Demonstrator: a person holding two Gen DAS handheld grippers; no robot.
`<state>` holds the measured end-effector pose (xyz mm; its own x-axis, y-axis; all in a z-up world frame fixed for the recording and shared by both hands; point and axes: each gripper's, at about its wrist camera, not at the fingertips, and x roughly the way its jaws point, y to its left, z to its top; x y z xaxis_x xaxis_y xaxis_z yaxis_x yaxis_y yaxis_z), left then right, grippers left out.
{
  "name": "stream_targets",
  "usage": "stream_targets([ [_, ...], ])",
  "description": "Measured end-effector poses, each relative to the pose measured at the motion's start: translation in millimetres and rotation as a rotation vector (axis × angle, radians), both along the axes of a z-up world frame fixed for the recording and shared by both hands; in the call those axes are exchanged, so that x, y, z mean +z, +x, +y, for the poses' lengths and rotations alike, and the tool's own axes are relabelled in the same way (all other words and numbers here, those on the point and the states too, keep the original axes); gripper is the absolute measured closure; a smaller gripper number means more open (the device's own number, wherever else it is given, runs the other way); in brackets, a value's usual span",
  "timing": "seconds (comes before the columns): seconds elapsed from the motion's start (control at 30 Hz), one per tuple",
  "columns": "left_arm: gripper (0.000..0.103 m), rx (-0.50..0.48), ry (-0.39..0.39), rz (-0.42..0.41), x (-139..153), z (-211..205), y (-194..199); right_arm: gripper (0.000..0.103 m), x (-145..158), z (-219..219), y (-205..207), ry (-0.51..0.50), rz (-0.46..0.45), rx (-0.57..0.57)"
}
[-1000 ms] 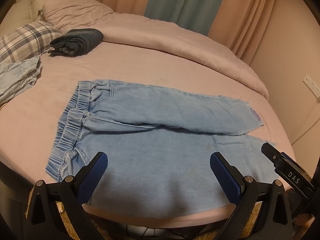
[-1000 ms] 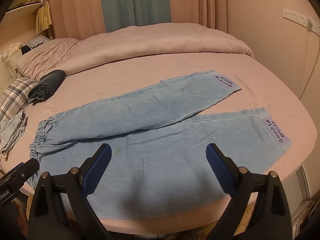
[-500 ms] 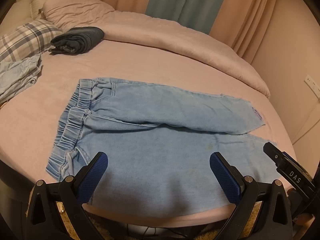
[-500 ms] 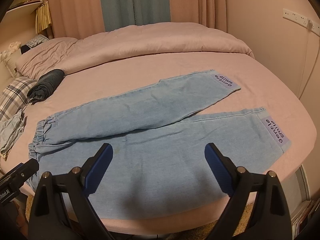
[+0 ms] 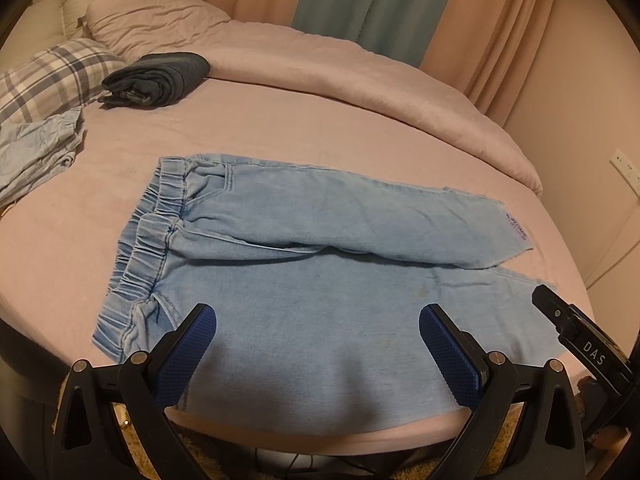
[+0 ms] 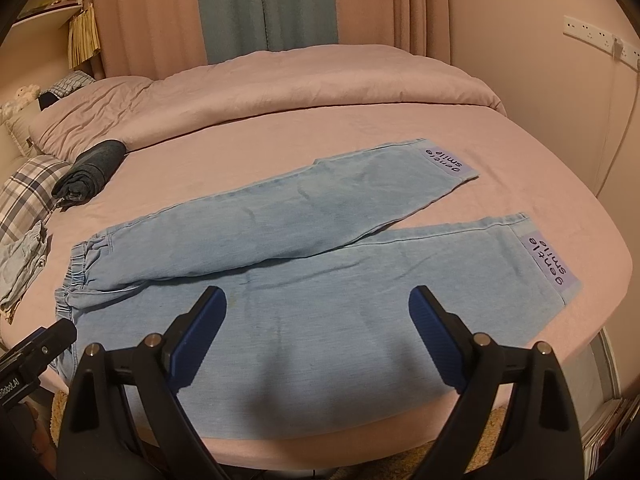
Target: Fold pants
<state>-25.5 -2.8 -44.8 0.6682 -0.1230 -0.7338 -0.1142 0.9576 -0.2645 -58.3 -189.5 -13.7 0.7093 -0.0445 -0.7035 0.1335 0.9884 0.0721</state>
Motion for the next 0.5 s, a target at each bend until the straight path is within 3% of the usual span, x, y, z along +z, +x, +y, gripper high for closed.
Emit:
stream_targets([
  [0.5,0.002,0.014,-0.001,0.029,-6.7,6.7,1.2,0.010,-0.7,-9.7,-1.8,-0.008,0.016,-0.028],
])
